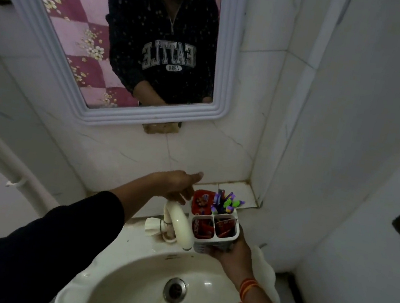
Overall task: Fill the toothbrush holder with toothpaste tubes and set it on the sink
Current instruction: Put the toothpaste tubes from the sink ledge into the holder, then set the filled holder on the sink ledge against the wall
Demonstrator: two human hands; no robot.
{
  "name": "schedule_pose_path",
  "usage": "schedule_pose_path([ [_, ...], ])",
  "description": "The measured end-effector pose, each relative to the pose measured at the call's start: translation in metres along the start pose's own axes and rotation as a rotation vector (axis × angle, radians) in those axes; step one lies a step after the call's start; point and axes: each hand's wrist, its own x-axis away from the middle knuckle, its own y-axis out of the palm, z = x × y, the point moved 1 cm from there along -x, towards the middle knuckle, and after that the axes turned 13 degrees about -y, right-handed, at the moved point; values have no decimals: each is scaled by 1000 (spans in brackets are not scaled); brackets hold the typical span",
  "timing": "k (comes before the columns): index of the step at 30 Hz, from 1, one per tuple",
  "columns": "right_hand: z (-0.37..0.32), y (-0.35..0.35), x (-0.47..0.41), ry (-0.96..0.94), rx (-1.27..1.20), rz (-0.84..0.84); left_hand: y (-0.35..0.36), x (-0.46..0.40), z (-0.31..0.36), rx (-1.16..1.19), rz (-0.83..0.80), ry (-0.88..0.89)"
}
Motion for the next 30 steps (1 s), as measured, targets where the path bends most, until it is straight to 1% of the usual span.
schedule_pose_path([
  [2,2,0,2,-30,46,9,8,-5,3,-16,-44,-13],
  [4,1,1,2,-38,78,35,15,-8,9,-20,-5,12],
  [6,-4,-2,1,-35,102,59,17,-11,15,40,29,41],
  [9,-15,-12,-15,-63,138,124,12,-11,30,218,10,81],
  [11,-25,-21,-36,-83,170,127,12,-13,44,362,18,108],
  [13,-33,-31,-62,-77,183,103,17,-22,58,529,41,119],
  [15,-35,-41,-86,-67,249,77,25,-31,69,677,58,109],
  [17,-34,-48,-104,-47,300,52,31,-37,78,763,49,111],
  [20,-28,-53,-118,-21,302,31,37,-36,84,867,27,110],
  [26,-25,-53,-133,-22,288,21,32,-35,82,918,70,115],
  [28,-26,-51,-134,-20,314,22,27,-35,78,863,125,118],
  [30,-29,-50,-130,-8,372,16,27,-30,70,728,234,105],
])
